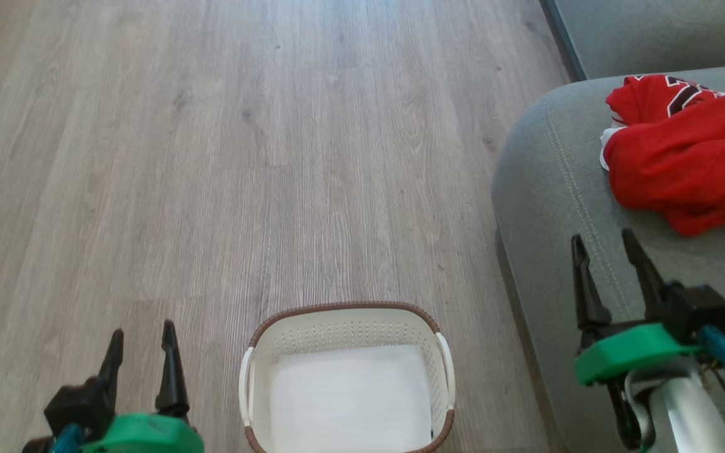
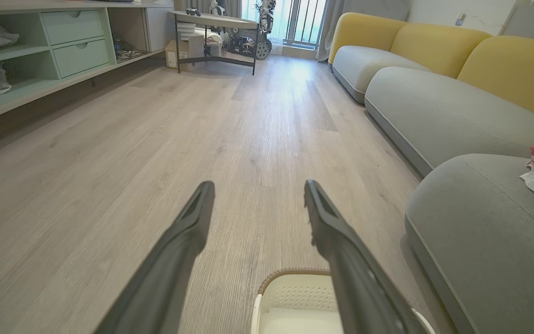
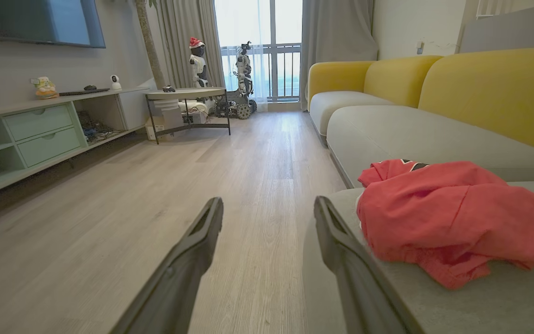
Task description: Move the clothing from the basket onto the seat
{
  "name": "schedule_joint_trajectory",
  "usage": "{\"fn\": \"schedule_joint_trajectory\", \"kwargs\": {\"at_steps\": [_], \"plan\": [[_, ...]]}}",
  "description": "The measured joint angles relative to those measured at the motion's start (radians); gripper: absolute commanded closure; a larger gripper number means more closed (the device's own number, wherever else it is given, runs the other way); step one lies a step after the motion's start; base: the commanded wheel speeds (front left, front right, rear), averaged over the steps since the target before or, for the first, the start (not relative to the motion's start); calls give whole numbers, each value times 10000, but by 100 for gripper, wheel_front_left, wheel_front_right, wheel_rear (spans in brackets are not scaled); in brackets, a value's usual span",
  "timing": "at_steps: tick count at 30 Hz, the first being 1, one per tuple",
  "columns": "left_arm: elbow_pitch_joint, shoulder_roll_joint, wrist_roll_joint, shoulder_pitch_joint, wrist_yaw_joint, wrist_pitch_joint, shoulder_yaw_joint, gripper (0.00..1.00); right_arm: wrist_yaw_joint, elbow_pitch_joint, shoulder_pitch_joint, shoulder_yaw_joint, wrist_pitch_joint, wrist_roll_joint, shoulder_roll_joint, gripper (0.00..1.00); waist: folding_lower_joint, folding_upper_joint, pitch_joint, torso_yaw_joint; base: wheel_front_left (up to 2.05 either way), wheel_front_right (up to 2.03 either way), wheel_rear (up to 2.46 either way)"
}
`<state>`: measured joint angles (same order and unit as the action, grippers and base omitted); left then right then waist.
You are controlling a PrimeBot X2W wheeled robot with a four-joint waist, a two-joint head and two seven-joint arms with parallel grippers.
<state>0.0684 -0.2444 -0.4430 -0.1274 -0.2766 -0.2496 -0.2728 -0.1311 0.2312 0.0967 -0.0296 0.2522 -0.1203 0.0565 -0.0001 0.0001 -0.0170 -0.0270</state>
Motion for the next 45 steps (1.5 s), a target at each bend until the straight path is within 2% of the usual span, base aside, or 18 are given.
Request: {"fn": "schedule_joint_trajectory", "kwargs": {"at_steps": [8, 21, 37, 38, 45], "plan": [[-4, 278, 192, -390, 314, 2, 316, 0, 0, -535, -636, 326, 2, -305, -27, 0, 0, 0, -140, 15, 0, 0, 0], [355, 614, 543, -444, 742, 2, 602, 0, 0, -529, -830, 610, 2, -487, -31, 0, 0, 0, -109, -23, 0, 0, 0], [596, 848, 876, -443, 932, 2, 917, 0, 0, -366, -835, 556, 0, -543, -31, 0, 1, 0, -141, 13, 0, 0, 0], [627, 890, 859, -443, 934, 2, 920, 100, 0, -355, -835, 556, 0, -543, -31, 100, 0, 0, -147, 11, 0, 0, 0], [1411, 1091, 640, -675, 930, 105, 849, 100, 0, 531, -1383, 642, -65, -759, -31, 100, 0, 0, -141, 18, 0, 0, 0]]}}
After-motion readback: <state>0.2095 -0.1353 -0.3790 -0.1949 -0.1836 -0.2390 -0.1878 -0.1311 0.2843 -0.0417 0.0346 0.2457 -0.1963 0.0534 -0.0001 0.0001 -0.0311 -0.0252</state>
